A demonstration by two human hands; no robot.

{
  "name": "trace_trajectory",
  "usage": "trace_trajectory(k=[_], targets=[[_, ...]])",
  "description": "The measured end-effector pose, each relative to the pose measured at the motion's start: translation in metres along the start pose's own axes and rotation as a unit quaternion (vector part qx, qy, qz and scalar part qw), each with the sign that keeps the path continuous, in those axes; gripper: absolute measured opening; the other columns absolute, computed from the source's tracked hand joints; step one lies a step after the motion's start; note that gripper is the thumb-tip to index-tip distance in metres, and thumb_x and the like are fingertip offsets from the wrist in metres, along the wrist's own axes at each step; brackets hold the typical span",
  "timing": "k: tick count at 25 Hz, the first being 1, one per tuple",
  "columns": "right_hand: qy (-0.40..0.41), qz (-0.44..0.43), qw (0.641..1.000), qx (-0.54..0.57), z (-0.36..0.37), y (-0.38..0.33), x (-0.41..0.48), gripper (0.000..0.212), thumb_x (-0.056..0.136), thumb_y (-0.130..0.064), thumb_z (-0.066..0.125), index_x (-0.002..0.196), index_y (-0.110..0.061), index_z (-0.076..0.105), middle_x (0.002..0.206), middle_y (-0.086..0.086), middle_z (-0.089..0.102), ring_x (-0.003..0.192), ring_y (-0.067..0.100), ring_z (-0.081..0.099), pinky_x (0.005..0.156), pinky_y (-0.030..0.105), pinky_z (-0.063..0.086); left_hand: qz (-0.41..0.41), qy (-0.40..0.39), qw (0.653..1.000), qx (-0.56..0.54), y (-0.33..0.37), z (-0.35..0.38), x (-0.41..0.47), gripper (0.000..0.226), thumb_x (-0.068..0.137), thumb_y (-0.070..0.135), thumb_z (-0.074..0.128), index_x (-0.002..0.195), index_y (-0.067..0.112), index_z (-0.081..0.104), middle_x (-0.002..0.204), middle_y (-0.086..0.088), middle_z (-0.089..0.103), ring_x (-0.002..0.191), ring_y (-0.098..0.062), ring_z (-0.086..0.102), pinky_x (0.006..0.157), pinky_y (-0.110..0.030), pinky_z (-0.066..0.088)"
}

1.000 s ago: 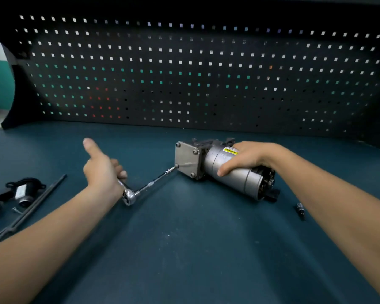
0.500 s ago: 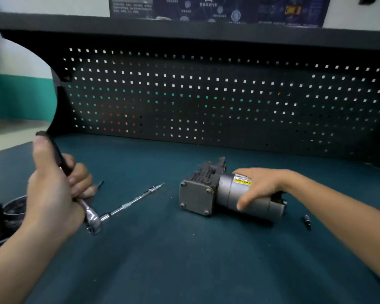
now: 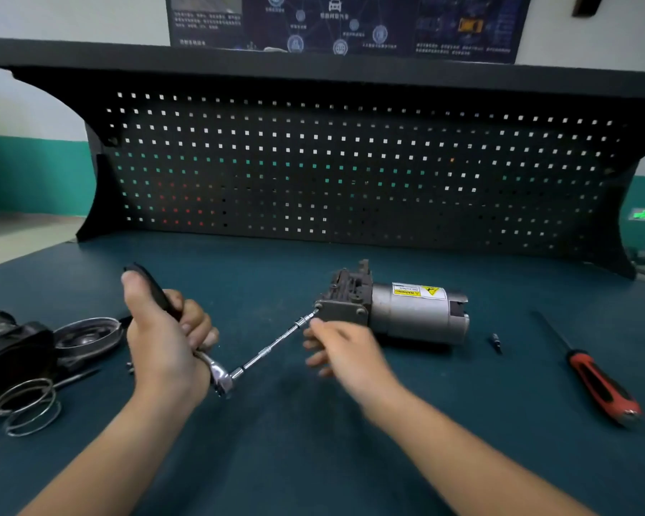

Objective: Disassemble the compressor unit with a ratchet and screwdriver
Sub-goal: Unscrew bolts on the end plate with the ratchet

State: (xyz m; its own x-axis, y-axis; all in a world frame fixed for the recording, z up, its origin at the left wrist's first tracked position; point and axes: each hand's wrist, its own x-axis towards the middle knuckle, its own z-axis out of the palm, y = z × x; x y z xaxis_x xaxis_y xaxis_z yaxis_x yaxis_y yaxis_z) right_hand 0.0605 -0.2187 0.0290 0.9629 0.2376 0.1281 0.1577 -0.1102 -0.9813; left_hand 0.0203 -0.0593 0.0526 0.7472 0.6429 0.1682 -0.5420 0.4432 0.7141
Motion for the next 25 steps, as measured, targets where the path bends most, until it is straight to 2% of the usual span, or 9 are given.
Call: trace_trajectory(k=[1,2,4,7,12,21,25], targets=[[-0.029,0.107,0.99,0.092,0.014,0.005,0.004,0.023,0.096,-0.028,0.048,0.078,-0.017,0.057,0.072,-0.002,0.062,0.058,0.008,0.058,0.054,0.019,0.042,-0.003,-0.004,1.0,0.001,-0.001,0.0,-0.002,0.049,0.094,0.056,0.028,0.061,0.019,0.029,0.038,0.008,0.022,0.031,-0.009,0.017,0.035,-0.014,0.018],[-0.039,0.168,0.965,0.197,0.024,0.008,0.008,0.021,0.098,-0.027,0.044,0.086,-0.014,0.056,0.075,0.001,0.065,0.06,0.011,0.061,0.055,0.02,0.044,-0.003,-0.011,1.0,0.004,-0.004,-0.001,-0.005,0.049,0.095,0.055,0.027,0.062,0.019,0.029,0.039,0.008,0.022,0.032,-0.009,0.018,0.034,-0.015,0.02],[-0.022,0.186,0.917,0.353,0.033,0.012,0.015,0.018,0.099,-0.02,0.041,0.09,-0.012,0.054,0.073,0.004,0.07,0.063,0.015,0.066,0.06,0.023,0.048,-0.001,-0.035,0.999,0.016,-0.01,-0.002,-0.011,0.048,0.097,0.053,0.025,0.063,0.019,0.03,0.04,0.009,0.024,0.032,-0.008,0.021,0.035,-0.015,0.024],[-0.012,0.144,0.924,0.354,0.036,0.022,0.018,0.019,0.098,-0.016,0.044,0.086,-0.012,0.057,0.064,0.0,0.07,0.058,0.013,0.067,0.057,0.022,0.049,0.021,-0.081,0.996,0.034,-0.016,-0.003,-0.019,0.048,0.096,0.053,0.026,0.061,0.02,0.034,0.042,0.009,0.029,0.034,-0.008,0.025,0.038,-0.015,0.029],[0.013,0.149,0.925,0.349,0.035,0.024,0.02,0.026,0.101,-0.025,0.039,0.091,-0.011,0.058,0.052,-0.001,0.064,0.048,0.011,0.064,0.05,0.02,0.049,0.042,-0.121,0.989,0.076,-0.018,-0.002,-0.025,0.043,0.082,0.059,0.031,0.064,0.02,0.038,0.038,0.007,0.029,0.03,-0.01,0.024,0.037,-0.016,0.026],[0.038,0.131,0.922,0.362,0.037,0.026,0.019,0.022,0.099,-0.023,0.043,0.091,-0.013,0.061,0.049,-0.001,0.062,0.045,0.01,0.061,0.051,0.019,0.05,0.077,-0.177,0.977,0.087,-0.02,-0.002,-0.036,0.042,0.086,0.056,0.029,0.065,0.021,0.039,0.038,0.009,0.032,0.029,-0.008,0.028,0.037,-0.014,0.027],[0.039,0.133,0.92,0.368,0.035,0.028,0.02,0.023,0.099,-0.024,0.044,0.09,-0.012,0.062,0.049,-0.001,0.061,0.044,0.01,0.06,0.05,0.019,0.049,0.078,-0.187,0.975,0.087,-0.018,0.0,-0.04,0.051,0.089,0.065,0.03,0.067,0.019,0.037,0.039,0.01,0.032,0.031,-0.007,0.029,0.039,-0.014,0.029]])
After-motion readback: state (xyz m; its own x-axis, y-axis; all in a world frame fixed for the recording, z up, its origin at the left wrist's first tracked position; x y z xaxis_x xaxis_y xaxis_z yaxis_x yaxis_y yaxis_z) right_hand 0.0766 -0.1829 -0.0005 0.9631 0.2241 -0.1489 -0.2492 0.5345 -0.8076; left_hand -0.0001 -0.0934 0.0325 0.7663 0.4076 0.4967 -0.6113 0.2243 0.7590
